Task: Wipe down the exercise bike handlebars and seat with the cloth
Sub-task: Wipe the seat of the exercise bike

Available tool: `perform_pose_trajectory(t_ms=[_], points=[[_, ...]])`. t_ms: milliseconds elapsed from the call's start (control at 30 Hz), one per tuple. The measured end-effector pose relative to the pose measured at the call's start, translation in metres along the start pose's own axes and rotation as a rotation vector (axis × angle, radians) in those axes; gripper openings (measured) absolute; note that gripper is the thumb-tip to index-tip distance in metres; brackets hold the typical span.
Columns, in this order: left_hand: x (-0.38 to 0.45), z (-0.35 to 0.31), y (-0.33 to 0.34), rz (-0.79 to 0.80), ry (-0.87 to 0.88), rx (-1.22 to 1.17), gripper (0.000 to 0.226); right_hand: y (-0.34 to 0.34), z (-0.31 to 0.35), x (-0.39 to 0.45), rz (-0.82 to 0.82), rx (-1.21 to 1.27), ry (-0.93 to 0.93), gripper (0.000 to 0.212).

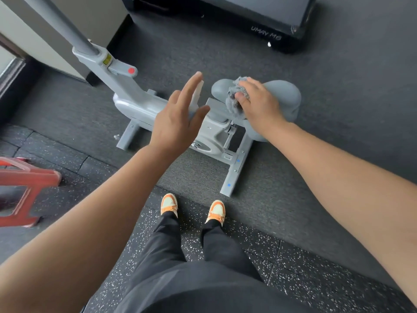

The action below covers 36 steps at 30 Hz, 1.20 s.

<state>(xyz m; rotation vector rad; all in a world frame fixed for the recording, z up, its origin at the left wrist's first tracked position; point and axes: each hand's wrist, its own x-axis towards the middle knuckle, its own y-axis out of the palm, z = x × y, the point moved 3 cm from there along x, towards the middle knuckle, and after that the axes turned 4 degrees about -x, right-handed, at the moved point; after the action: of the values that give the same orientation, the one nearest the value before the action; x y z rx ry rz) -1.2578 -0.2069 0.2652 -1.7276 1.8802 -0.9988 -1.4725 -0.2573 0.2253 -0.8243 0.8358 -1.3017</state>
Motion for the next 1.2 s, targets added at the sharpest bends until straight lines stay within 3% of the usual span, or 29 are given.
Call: perform_pose_trajectory(t_ms=[433,833,1200], points=[[-0.105,0.039,-0.09,-0.206,-0.238,0.086,0.059,0.022,0.115,-0.029,0.111,0.059,-0.234,0.042],[-0.266,0.106,-0.207,-0.479,-0.511,0.099,0.063,0.099,0.297,-0.092,0.281,0.161,-0.485,0.035],[-0.439,0.169,-0.308,-0.73,-0.643,-0.094,0.068,0.182,0.473,-0.203,0.419,0.209,-0.642,0.036]])
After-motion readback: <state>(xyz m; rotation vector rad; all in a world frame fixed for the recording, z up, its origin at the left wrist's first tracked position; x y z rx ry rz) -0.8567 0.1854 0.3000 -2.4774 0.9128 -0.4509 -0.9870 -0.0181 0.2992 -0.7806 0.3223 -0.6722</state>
